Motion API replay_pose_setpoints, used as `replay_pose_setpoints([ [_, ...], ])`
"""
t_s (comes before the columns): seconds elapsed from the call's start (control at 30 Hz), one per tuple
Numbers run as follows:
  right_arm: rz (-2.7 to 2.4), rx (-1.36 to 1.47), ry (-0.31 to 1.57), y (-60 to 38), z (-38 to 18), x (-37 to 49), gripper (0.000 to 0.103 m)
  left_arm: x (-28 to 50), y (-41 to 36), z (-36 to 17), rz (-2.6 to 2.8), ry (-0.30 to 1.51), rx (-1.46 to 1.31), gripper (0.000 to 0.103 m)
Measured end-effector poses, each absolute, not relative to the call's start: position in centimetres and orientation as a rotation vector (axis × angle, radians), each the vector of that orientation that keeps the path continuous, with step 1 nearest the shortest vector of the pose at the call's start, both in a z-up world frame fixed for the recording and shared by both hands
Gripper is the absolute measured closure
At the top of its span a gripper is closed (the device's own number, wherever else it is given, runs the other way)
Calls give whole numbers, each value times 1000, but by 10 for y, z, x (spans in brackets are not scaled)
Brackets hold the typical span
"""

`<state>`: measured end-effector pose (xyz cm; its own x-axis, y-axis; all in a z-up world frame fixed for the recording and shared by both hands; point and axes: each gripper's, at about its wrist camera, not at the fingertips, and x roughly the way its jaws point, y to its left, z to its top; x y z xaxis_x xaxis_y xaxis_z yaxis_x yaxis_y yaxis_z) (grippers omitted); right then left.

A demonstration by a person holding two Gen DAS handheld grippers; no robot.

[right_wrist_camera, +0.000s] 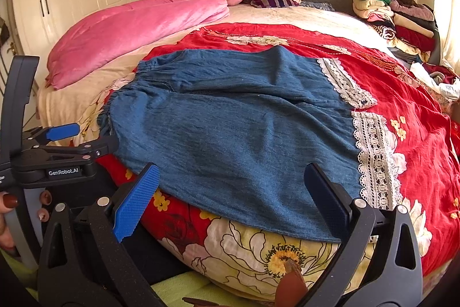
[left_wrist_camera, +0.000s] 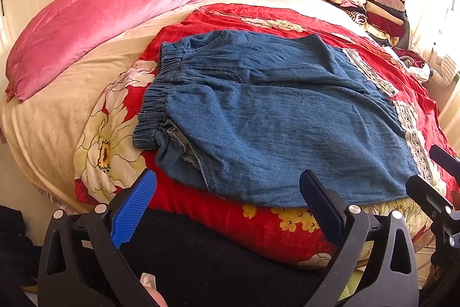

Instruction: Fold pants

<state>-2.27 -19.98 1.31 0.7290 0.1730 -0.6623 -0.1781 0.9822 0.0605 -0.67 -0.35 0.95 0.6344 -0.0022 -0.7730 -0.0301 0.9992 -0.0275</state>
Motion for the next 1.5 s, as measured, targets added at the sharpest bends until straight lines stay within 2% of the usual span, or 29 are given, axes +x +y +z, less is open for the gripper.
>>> replay_pose_setpoints([
  [0.37,197,-8,735,-202,14,-17,8,-3,-6,10,10,879,-40,4],
  [0.6,185,-20,726,-217,24,8,8,26,4,13,-3,877,-66,4],
  [0.93,135,8,778,-274,32,98,8,108,32,27,34,861,-82,4],
  [1.23,44,-7,823,-349,24,222,8,188,47,18,42,867,-110,4],
  [1.3,40,8,849,-365,17,252,8,200,46,10,55,889,-90,6],
  [1.33,40,10,861,-370,13,263,8,206,45,5,62,906,-79,11],
  [1.37,27,11,869,-375,8,277,8,212,43,-1,65,921,-74,27],
  [1.4,17,12,879,-379,3,287,14,216,42,-5,60,931,-74,31],
  [1.43,9,31,893,-385,-3,299,21,222,41,-12,54,954,-73,31],
  [1.5,25,65,923,-392,-11,313,28,227,41,-21,56,971,-65,31],
])
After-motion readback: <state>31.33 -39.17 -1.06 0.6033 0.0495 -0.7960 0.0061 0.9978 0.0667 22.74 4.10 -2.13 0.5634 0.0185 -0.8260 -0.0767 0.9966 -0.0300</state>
